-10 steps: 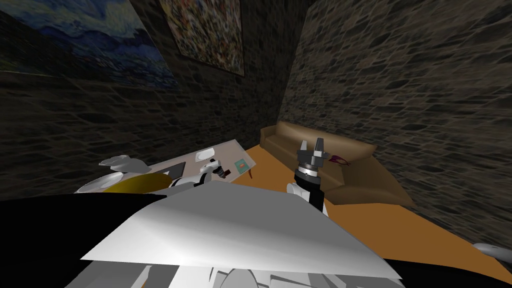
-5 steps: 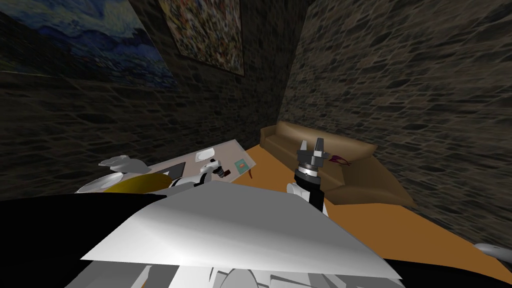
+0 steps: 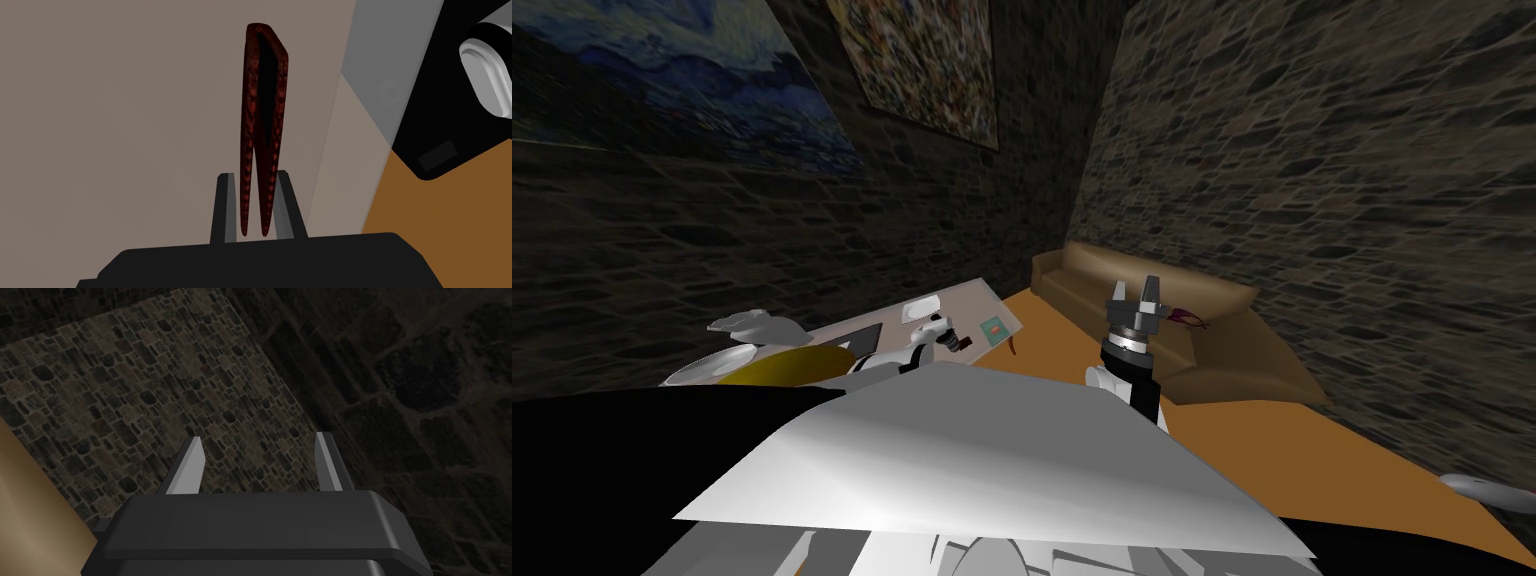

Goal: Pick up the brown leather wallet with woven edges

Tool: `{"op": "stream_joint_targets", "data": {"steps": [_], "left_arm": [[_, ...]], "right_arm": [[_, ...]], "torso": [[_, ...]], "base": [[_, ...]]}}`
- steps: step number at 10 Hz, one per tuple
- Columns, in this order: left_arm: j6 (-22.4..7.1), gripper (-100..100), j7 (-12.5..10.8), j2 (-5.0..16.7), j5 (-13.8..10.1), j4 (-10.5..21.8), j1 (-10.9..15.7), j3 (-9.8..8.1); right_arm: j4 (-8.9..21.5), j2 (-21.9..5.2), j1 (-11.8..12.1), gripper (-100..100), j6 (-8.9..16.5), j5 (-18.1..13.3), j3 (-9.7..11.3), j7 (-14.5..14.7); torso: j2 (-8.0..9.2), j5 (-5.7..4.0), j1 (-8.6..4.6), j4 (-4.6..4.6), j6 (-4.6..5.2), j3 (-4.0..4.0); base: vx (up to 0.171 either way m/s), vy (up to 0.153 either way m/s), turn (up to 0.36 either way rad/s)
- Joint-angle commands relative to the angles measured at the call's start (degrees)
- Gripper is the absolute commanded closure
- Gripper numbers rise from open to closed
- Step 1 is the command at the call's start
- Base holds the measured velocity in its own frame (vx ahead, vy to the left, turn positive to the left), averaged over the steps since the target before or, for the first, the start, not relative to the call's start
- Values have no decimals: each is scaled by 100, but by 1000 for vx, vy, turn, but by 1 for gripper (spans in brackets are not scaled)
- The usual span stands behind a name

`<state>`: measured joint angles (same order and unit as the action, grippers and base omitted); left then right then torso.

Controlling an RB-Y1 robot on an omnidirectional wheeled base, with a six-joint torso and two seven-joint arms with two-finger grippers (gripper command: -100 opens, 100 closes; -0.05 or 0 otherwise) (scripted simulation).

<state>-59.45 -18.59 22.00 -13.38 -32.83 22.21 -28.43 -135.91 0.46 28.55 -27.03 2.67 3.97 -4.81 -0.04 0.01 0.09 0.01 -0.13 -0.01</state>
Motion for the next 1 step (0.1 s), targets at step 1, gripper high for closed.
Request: {"op": "stream_joint_targets", "data": {"steps": [1], "left_arm": [[0,0,0,0,0,0,0,0]], "right_arm": [[0,0,0,0,0,0,0,0]], "torso": [[0,0,0,0,0,0]], "base": [[-5,-3,2]]}}
